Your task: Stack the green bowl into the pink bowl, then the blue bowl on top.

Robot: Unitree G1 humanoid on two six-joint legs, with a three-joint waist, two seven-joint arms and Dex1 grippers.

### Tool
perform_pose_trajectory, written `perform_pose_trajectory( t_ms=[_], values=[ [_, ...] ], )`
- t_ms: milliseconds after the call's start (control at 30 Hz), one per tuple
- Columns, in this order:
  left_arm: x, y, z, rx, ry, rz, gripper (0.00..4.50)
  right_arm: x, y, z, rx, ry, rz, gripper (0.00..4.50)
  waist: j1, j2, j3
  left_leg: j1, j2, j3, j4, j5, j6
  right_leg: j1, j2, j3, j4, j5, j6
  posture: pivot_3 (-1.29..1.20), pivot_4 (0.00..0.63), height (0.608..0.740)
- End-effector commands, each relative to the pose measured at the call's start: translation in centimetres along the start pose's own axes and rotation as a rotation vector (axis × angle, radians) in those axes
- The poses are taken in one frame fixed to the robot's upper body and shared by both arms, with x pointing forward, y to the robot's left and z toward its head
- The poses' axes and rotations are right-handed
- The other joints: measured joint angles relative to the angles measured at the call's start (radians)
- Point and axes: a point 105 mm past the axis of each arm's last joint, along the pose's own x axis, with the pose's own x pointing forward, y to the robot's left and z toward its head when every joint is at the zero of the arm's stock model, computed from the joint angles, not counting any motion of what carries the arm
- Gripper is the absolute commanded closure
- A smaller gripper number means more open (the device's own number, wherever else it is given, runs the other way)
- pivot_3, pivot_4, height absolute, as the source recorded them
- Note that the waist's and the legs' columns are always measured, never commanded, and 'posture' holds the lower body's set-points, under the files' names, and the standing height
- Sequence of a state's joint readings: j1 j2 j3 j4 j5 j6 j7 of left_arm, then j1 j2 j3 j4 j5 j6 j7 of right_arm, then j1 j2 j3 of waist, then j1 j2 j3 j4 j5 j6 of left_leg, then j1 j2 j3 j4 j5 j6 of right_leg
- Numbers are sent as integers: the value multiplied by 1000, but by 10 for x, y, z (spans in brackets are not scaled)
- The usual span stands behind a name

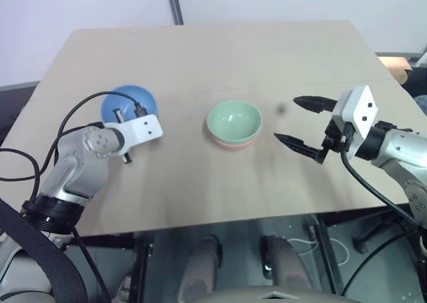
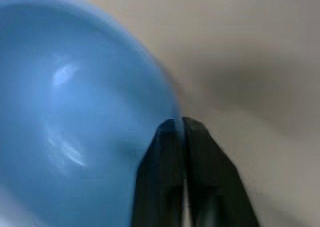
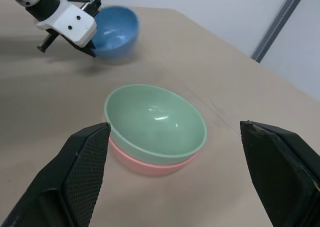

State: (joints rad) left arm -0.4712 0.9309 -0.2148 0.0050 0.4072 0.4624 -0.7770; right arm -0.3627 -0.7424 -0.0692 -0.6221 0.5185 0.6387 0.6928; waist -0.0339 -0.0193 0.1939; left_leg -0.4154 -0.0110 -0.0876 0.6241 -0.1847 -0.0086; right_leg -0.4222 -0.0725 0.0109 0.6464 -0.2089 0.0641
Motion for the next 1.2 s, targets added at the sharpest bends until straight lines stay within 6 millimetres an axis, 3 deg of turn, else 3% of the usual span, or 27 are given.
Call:
perform_pose_trajectory(
  t_ms=[33,100,267,367,467,500,633,833,933,1067,1200],
  values=[
    [-9,19,20,8,-99,57,4444,-7,-5,13,-56,-28,-33,0,0,0,0,0,0,0,0,0,0,0,0,0,0,0,0,0,150,740],
    [-17,26,39,32,-197,61,4444,-7,-8,13,-59,-29,-46,0,1,0,0,0,0,0,0,0,0,0,0,0,0,0,0,0,150,740],
    [-54,38,119,88,-615,-13,4444,-6,-11,10,-56,-27,-85,0,12,-1,0,-1,0,0,1,0,0,0,0,0,0,0,0,0,150,740],
    [-76,30,168,168,-886,-174,4444,-16,-11,9,-65,-17,-156,0,25,-1,0,-1,-1,0,2,0,0,1,0,0,0,0,0,0,150,740],
    [-77,23,182,242,-960,-302,4444,-23,-8,8,-69,-5,-205,0,22,-1,0,-1,-1,1,4,0,0,2,-1,0,-1,0,0,0,150,740],
    [-76,18,186,274,-969,-373,4444,-27,-5,7,-65,2,-224,0,19,-1,0,-1,-1,1,4,0,1,2,-1,1,-1,0,1,0,150,740],
    [-68,5,185,355,-966,-511,3250,-32,4,4,-57,26,-257,0,11,0,0,1,0,1,4,-1,2,3,1,2,0,0,1,0,150,740],
    [-58,14,185,316,-946,-479,306,-38,6,1,-47,46,-293,0,12,0,0,0,0,1,8,-1,2,4,1,1,0,0,1,0,150,740],
    [-67,28,184,195,-986,-447,306,-36,4,0,-22,23,-300,0,15,0,0,0,0,1,8,-1,2,4,1,2,0,0,1,0,150,740],
    [-86,56,168,-186,-1122,-315,306,-32,-2,-9,13,14,-268,0,6,0,0,1,1,1,8,-2,3,4,2,2,0,1,2,0,150,740],
    [-92,39,136,-330,-1093,-348,145,-31,-3,-24,102,15,-159,0,-2,0,0,2,1,1,8,-2,3,6,2,1,0,1,2,0,150,740]
  ],
)
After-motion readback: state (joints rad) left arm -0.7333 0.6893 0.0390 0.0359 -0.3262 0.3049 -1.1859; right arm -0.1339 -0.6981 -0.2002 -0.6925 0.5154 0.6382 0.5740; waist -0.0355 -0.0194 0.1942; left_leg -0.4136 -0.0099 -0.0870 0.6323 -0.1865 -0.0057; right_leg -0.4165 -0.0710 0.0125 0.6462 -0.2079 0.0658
